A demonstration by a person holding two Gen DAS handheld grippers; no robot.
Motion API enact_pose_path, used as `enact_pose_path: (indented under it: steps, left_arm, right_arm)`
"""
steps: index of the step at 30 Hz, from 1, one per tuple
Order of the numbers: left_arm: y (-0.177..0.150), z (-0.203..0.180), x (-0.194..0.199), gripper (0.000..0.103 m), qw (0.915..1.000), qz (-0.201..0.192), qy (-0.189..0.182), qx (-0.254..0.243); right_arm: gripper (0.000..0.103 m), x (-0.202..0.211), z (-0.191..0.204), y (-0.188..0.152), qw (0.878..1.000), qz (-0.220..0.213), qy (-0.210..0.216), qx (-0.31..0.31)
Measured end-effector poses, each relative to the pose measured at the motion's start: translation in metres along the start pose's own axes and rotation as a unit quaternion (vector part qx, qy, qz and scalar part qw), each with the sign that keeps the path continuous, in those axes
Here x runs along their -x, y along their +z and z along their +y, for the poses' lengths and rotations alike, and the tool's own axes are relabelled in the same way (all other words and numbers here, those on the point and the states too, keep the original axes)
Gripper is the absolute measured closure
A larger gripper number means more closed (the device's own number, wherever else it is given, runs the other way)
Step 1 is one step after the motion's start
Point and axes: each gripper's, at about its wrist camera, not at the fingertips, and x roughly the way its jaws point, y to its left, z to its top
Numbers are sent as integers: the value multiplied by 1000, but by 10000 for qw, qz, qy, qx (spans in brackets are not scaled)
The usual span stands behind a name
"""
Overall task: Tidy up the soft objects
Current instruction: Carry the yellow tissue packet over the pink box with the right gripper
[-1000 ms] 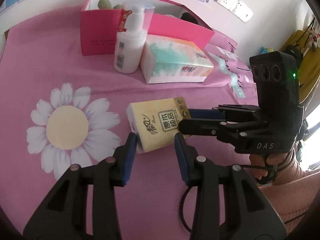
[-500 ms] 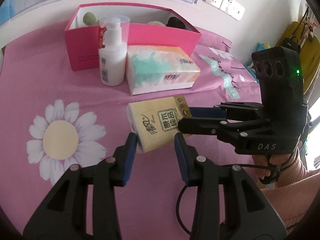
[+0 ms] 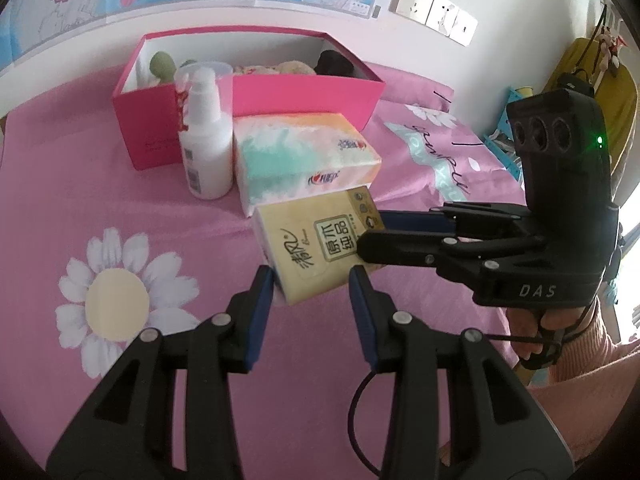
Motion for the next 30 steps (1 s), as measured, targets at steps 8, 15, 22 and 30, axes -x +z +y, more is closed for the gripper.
enact_pose_path:
  steps: [8,15,22,30]
  left_arm:
    - [7,-7,2,62,9999,-102,-25,-73]
    - [13,-11,2,62,9998,-154,-20,-138]
    - [21,-15,4,62,9995,-235,15,-229]
    - [34,-19,2,62,9990,-330,40,-310]
  right_arm:
    - [73,13,-2,3,9999,-133,-72,35]
    - [73,24,-1,5,9996,-229,-159,95]
    - [73,31,-1,8,9992,-329,-205,130]
    - [73,39,-5,17,9985,-462,-265,153]
